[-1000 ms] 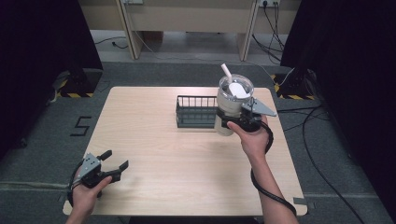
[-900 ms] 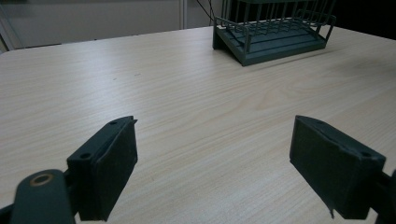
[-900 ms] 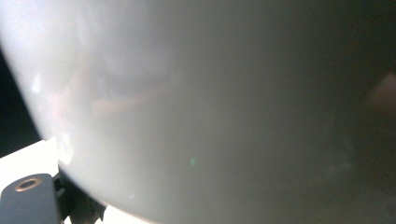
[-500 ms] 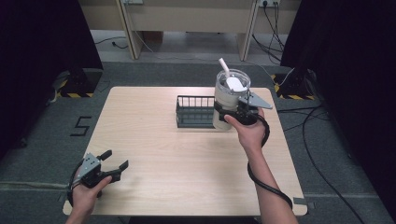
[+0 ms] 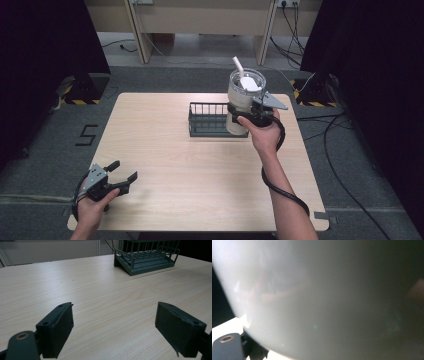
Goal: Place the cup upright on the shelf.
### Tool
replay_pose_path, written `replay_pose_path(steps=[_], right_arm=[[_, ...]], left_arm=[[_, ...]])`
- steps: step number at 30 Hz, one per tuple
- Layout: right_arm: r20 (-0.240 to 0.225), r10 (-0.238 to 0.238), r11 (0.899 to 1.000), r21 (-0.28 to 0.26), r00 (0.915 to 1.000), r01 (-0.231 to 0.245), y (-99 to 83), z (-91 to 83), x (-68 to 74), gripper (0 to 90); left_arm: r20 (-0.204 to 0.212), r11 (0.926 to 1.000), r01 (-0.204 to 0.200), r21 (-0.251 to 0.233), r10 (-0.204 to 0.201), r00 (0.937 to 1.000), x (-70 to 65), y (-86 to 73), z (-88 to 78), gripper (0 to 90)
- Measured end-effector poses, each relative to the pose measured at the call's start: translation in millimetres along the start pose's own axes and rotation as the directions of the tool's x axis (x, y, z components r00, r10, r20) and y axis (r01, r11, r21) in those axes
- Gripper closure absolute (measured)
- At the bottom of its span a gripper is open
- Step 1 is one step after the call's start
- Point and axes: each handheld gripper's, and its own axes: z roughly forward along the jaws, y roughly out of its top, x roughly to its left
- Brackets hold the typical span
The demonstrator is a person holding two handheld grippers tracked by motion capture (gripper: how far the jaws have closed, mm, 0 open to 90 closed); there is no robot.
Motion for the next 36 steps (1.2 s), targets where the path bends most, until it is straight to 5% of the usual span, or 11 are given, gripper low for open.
replay_pose_path(steps=[36], right_arm=[[0.024, 0.006, 1.0, 0.018, 0.9997, -0.007, 15.0, 32.6, -5.4, 10.2]], left_arm=[[0.0, 1.0, 0.006, 0.003, -0.006, 1.0, 1.0, -0.7, 0.8, 14.5]])
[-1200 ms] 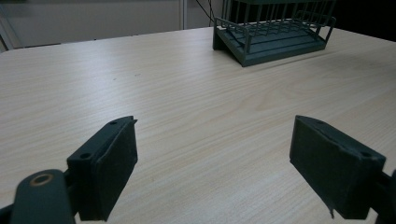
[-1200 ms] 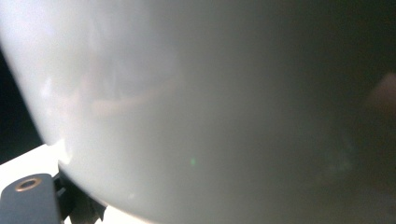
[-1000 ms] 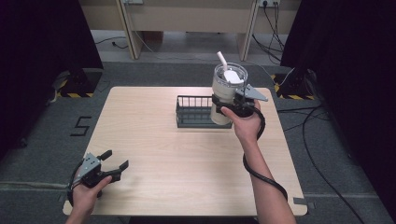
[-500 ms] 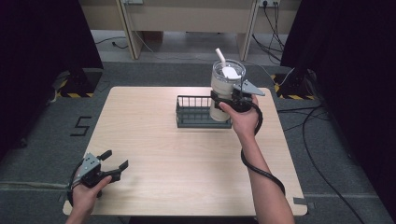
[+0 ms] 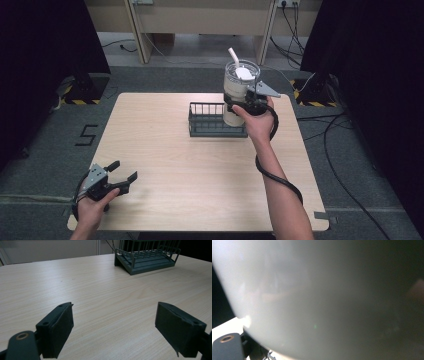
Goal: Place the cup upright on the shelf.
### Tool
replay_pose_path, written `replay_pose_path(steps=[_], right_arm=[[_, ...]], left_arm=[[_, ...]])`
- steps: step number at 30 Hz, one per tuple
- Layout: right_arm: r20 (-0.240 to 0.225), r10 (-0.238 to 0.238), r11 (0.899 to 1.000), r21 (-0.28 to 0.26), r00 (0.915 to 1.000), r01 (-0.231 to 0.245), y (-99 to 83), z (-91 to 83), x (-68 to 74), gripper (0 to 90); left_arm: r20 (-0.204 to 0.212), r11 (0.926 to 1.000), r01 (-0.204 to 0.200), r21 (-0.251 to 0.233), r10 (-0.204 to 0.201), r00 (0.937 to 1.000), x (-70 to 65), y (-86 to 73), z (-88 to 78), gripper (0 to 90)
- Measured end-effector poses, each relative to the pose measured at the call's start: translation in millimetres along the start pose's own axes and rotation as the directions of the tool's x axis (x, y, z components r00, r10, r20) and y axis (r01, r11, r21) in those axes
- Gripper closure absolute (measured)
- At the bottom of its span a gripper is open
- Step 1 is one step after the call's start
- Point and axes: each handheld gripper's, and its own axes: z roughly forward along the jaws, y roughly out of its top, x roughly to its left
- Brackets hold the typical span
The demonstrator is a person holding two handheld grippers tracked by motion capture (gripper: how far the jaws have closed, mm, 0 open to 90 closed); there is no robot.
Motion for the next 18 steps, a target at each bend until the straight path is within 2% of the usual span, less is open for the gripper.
replay_pose_path(steps=[18], right_arm=[[-0.004, 0.007, 1.0, 0.003, 1.0, -0.007, 9.4, 19.9, 3.0, 10.2]], left_arm=[[-0.002, 1.0, -0.001, -0.005, 0.001, 1.0, -0.2, 0.7, -1.6, 14.5]])
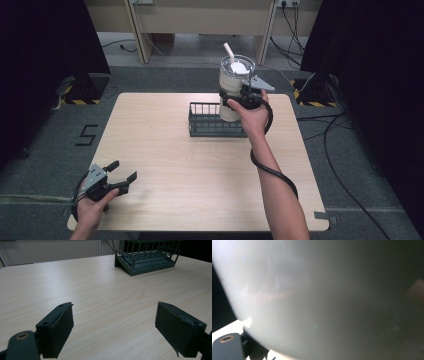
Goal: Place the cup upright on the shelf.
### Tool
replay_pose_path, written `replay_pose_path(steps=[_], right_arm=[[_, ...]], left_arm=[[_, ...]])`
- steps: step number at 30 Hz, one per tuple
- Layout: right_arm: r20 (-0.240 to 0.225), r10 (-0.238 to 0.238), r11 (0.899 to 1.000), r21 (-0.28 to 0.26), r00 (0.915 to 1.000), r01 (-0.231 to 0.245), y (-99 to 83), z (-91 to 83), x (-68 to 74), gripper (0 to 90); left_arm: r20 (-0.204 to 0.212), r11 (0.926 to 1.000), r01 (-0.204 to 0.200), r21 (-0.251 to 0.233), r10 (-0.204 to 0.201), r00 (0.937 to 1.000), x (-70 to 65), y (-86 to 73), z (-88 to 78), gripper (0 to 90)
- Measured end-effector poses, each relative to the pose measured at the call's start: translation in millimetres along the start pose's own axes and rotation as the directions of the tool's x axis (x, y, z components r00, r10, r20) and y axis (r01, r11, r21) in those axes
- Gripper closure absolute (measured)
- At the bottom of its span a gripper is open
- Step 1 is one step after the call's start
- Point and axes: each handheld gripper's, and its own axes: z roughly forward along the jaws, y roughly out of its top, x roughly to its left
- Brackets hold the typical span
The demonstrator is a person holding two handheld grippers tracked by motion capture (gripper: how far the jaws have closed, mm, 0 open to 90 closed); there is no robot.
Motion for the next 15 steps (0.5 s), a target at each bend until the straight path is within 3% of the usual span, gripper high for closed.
replay_pose_path(steps=[15], right_arm=[[0.01, 0.013, 1.0, 0.005, 0.9999, -0.013, 4.0, 15.5, -3.1, 10.2]], left_arm=[[0.0, 1.0, 0.0, -0.008, 0.0, 1.0, -0.5, 1.2, 1.3, 14.5]])
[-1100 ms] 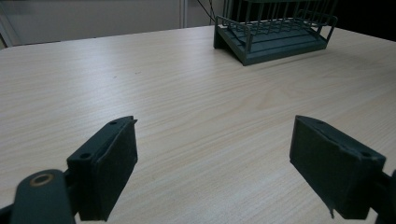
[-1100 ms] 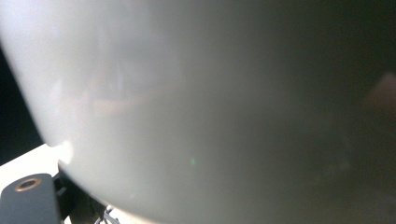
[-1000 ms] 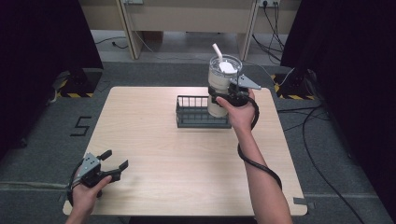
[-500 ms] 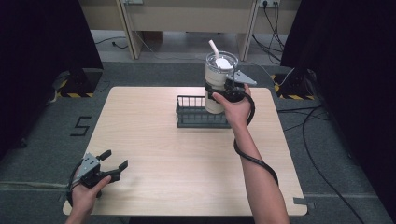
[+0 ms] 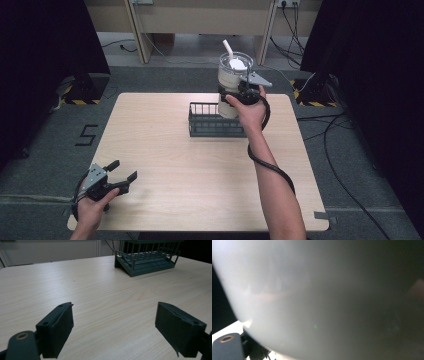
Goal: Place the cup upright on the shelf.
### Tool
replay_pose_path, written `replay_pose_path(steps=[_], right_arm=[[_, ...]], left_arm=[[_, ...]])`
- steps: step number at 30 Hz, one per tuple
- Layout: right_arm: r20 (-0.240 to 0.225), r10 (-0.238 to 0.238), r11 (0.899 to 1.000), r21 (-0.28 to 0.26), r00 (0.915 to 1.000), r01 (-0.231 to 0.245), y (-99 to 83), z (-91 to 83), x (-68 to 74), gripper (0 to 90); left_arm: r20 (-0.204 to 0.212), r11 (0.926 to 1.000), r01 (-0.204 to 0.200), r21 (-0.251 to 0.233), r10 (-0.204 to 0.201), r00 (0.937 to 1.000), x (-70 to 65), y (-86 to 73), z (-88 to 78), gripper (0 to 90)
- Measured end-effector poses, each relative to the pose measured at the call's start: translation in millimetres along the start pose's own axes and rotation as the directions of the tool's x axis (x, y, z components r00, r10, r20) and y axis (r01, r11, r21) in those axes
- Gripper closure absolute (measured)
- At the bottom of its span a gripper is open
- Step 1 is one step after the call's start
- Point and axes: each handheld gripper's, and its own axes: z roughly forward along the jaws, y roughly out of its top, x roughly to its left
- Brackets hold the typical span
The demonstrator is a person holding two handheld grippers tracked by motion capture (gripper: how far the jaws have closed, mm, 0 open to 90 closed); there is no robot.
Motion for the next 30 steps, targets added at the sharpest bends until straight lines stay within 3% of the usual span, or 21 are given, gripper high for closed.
replay_pose_path(steps=[30], right_arm=[[0.015, 0.014, 0.999, 0.034, 0.9998, -0.015, -8.6, 32.2, 5.3, 10.2]], left_arm=[[-0.003, 1.0, 0.004, 0.002, -0.004, 1.0, -0.1, -0.2, 1.2, 14.5]])
